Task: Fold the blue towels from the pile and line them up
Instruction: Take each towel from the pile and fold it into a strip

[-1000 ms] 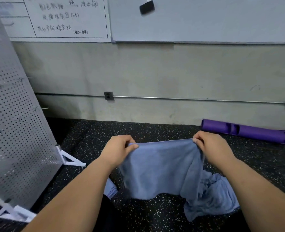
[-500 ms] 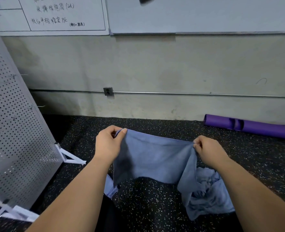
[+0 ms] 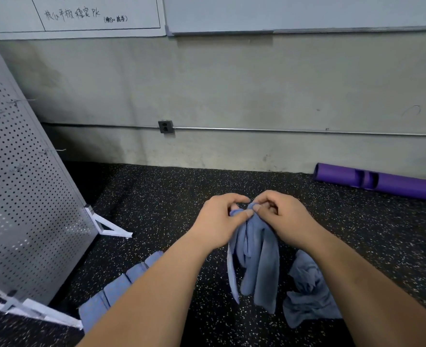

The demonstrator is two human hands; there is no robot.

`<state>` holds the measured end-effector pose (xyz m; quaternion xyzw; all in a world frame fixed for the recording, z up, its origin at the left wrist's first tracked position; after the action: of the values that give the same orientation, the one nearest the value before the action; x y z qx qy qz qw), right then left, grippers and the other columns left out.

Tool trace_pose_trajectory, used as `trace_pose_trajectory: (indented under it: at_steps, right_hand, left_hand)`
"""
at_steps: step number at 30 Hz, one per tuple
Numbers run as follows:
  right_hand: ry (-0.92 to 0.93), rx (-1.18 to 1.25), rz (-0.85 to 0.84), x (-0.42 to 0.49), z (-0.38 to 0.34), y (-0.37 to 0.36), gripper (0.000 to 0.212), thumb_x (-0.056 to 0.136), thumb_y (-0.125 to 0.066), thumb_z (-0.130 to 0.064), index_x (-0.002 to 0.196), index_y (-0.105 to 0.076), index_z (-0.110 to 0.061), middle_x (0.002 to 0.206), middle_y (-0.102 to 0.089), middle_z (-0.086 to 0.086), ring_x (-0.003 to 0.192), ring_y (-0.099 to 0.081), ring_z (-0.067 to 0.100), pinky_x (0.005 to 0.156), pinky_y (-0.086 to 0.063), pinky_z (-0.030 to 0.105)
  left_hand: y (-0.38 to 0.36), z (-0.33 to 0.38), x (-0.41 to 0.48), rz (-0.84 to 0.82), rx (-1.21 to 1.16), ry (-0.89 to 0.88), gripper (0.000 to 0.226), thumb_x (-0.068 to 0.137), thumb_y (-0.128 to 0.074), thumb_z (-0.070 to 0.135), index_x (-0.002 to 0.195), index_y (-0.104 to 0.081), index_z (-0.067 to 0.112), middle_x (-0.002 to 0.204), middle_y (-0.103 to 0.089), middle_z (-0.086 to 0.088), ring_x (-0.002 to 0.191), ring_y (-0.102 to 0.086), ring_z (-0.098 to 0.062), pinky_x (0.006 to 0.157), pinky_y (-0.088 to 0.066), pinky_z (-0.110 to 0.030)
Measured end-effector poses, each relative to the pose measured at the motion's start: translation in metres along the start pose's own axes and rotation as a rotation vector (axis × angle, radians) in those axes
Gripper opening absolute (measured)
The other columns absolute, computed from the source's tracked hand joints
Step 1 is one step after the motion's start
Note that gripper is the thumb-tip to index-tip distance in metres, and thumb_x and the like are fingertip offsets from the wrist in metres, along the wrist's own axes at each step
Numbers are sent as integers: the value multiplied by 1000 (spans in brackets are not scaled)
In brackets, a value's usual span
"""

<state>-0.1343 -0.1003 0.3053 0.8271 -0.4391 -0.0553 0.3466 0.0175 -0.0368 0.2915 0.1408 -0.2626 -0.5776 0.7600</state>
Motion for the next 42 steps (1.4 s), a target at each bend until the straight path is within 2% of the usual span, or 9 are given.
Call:
trace_pose_trajectory:
  at_steps: [3,6,18,22,27,31,33,37,42]
  right_hand:
    - [21,2,15,1,-1,3,11,98,-71,-25,95,-76,-34,81,-72,-8,64,-53,0,61,-45,16]
    - [4,-41,13,2,6,6,10,96,-74,-24,94,-77,-33,78,-70,-19,63,-55,-1,62,-46,13]
    - [-142,-260,26,10,45,33,17,93,-76,-19,87,-78,-34,70,-72,-21,62,-65,-4,61,-47,17]
    - [-69,-184,86,12,40,40,10,94,-78,-24,91,-79,-34,71,-71,-20,59,-59,-2,58,-43,11]
    - [75,-151,23,11,10,21,12,94,-77,-22,95,-81,-34,84,-74,-30,82,-68,-7,74,-45,11]
    - [89,-125,-27,10,-2,8,10,93,-78,-25,96,-81,-34,87,-76,-27,86,-70,-5,78,-50,16]
    - [65,-114,-33,10,1,7,9,93,-79,-24,95,-81,-32,78,-72,-29,74,-67,-7,69,-45,11]
    - [-31,-201,-68,9,25,14,6,90,-82,-30,88,-79,-35,74,-71,-26,63,-60,-6,63,-42,14]
    - [-94,-255,-10,7,44,37,5,89,-83,-35,85,-81,-35,70,-69,-26,62,-58,-4,62,-41,15]
  left_hand:
    - [-7,0,3,-12,34,-2,3,92,-81,32,95,-80,31,82,-74,12,75,-65,-2,73,-54,-25]
    - [-8,-3,7,10,57,18,7,93,-78,31,87,-78,29,80,-73,15,74,-63,1,70,-49,-23]
    - [35,-21,12,336,15,187,12,97,-73,31,86,-74,29,78,-72,15,72,-64,3,64,-45,-16]
    - [27,-28,12,227,138,211,3,94,-74,27,96,-74,30,76,-67,12,69,-61,0,63,-41,-20]
    - [-8,-8,12,1,178,57,37,89,-80,31,124,-71,37,78,-66,13,72,-60,3,66,-39,-9]
    - [-18,-5,12,-4,223,49,7,92,-78,34,93,-74,28,76,-66,11,68,-56,-4,64,-41,-21]
    - [-15,-12,13,12,196,91,13,92,-79,34,84,-74,25,73,-67,11,65,-55,-4,62,-42,-22]
    - [6,-27,13,114,97,194,10,91,-81,31,84,-77,25,76,-72,12,65,-59,1,61,-42,-14]
    - [32,-45,12,208,101,291,14,92,-81,30,81,-75,25,76,-70,12,67,-61,-5,62,-43,-21]
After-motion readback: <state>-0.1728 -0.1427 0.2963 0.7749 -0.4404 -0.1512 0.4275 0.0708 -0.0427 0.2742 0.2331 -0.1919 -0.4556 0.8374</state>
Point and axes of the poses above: each hand's wrist, its own x-axis towards the middle knuckle, its own y-axis out of the back of the hand, z = x × y, the point moved 10 cm from there along x, towards the middle knuckle
